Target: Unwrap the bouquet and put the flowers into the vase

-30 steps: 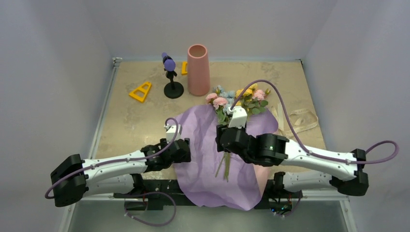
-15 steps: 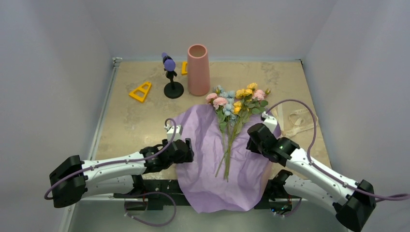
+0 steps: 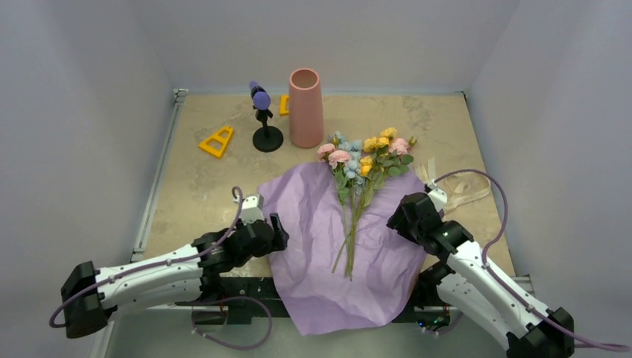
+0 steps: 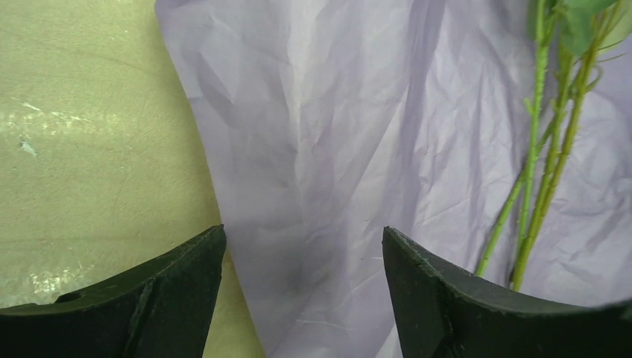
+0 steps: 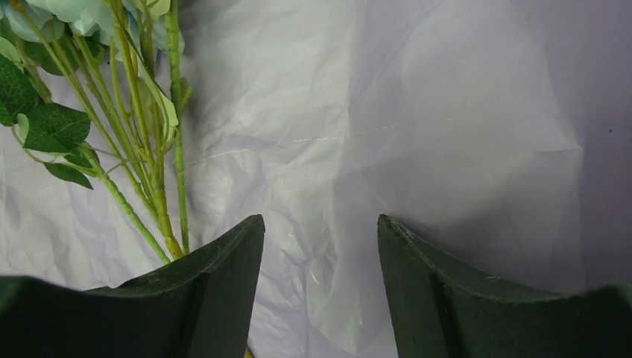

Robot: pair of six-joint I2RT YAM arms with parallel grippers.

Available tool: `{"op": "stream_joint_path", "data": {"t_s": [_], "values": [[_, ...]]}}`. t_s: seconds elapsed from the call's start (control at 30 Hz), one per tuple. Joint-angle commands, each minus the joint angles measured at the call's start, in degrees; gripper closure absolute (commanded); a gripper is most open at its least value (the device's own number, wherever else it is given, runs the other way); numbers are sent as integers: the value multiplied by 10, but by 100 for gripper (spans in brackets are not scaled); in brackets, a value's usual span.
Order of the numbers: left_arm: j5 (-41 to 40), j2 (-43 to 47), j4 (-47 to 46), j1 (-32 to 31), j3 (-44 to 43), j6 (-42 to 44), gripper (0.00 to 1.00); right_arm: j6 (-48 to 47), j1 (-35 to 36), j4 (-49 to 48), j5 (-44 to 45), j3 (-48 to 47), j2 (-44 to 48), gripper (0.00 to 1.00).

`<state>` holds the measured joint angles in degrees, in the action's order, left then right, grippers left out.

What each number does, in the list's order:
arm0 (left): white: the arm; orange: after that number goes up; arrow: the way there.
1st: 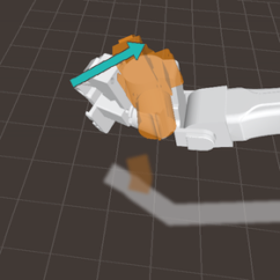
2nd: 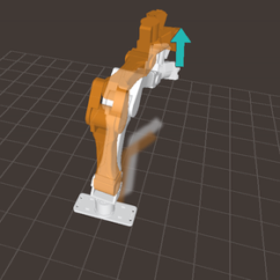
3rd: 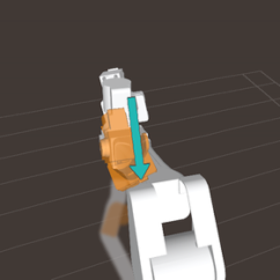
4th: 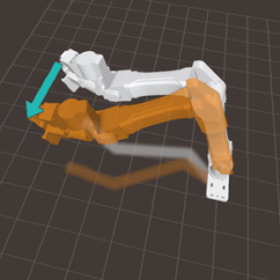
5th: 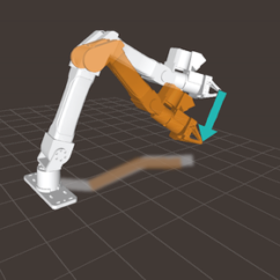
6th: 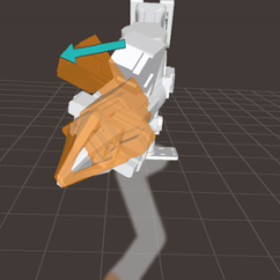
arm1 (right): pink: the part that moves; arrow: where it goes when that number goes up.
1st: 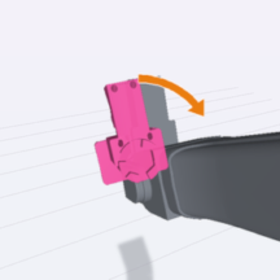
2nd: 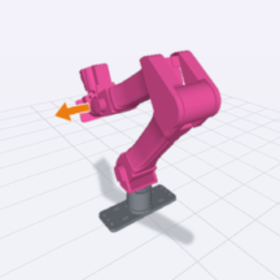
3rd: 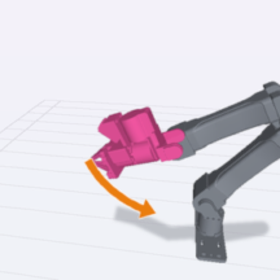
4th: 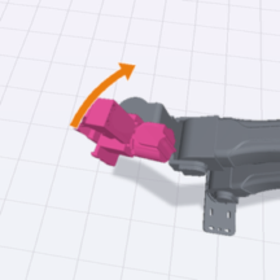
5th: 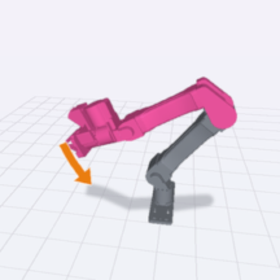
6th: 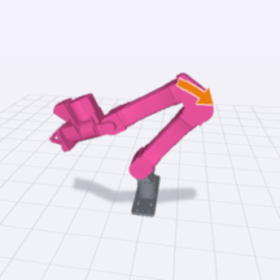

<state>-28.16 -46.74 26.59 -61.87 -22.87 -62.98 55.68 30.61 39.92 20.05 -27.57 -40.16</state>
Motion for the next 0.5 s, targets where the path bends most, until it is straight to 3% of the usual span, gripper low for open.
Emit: {"op": "stream_joint_path", "data": {"t_s": [0.0,0.13,0.23,0.33,0.47], "values": [[-32,90,66,3,-17,-5,19,7,-7,-23,-15,-15,10,38],[-31,148,73,3,-47,32,19,-38,-7,-43,-4,-64,63,37],[-5,161,24,3,-67,78,19,-71,-7,-66,-22,-105,63,37],[44,130,-53,4,-79,112,20,-93,-7,-82,-53,-138,11,37],[95,19,-110,4,-109,136,21,-98,-6,-115,-81,-143,-81,40]]}}
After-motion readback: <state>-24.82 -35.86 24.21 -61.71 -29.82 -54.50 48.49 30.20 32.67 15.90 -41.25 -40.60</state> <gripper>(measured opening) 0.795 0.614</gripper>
